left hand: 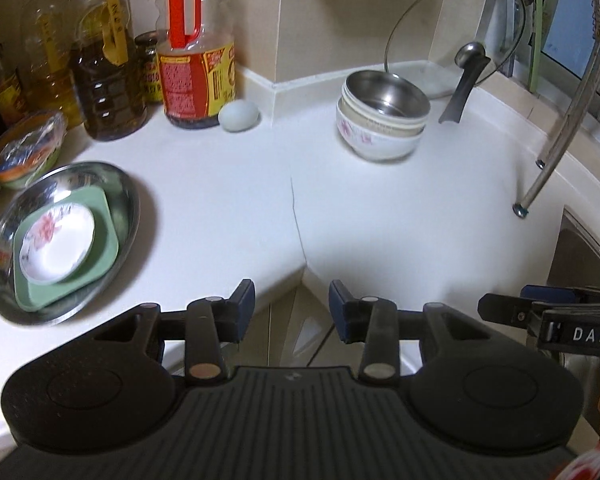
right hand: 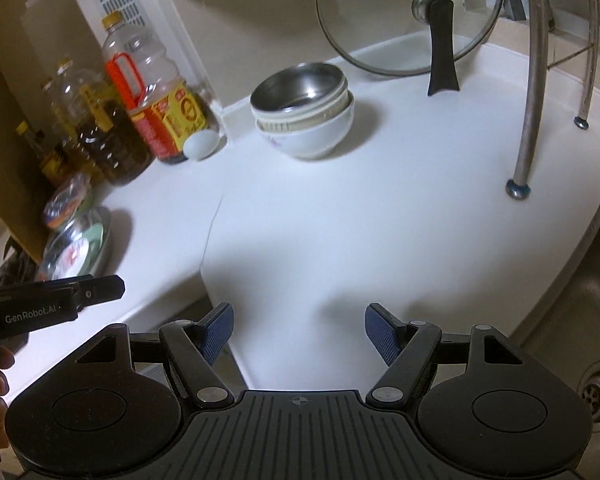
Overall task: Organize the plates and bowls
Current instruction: 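Pull the right tool back from the bowl stack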
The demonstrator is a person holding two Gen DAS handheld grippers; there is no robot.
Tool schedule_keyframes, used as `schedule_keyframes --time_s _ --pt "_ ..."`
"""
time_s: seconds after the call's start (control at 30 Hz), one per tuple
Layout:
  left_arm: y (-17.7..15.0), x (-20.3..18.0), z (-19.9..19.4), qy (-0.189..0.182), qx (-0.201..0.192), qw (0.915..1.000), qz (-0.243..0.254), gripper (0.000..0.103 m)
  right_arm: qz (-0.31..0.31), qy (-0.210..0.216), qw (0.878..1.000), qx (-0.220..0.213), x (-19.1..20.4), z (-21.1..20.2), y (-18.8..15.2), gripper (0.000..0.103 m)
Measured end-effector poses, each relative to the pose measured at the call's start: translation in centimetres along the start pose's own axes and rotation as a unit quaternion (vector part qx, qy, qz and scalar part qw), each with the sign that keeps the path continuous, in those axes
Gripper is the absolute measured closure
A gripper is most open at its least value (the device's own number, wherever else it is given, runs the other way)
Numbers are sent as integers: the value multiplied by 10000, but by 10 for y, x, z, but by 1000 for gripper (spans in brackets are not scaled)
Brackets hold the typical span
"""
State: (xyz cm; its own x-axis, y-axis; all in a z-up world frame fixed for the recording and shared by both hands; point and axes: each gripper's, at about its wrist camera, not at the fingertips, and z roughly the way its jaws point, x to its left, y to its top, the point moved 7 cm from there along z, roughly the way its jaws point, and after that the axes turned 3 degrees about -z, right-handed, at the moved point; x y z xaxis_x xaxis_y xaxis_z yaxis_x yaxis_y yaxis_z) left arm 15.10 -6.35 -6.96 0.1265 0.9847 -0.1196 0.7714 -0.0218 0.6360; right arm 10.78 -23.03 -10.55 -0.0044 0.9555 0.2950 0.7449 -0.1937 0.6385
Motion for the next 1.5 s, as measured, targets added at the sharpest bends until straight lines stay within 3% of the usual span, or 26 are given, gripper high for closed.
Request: schedule_keyframes --time_s 0.87,1.23,1.5 --pt "-65 -13 -41 167 -14 9996 -234 66 -388 148 9987 281 17 -25 -56 30" --pt "-72 -16 -43 266 40 9994 -201 66 -393 187 9986 311 15 -27 -59 30" --pt "-59 -19 -30 256 19 9997 23 66 -340 166 9987 341 9 -15 -51 30"
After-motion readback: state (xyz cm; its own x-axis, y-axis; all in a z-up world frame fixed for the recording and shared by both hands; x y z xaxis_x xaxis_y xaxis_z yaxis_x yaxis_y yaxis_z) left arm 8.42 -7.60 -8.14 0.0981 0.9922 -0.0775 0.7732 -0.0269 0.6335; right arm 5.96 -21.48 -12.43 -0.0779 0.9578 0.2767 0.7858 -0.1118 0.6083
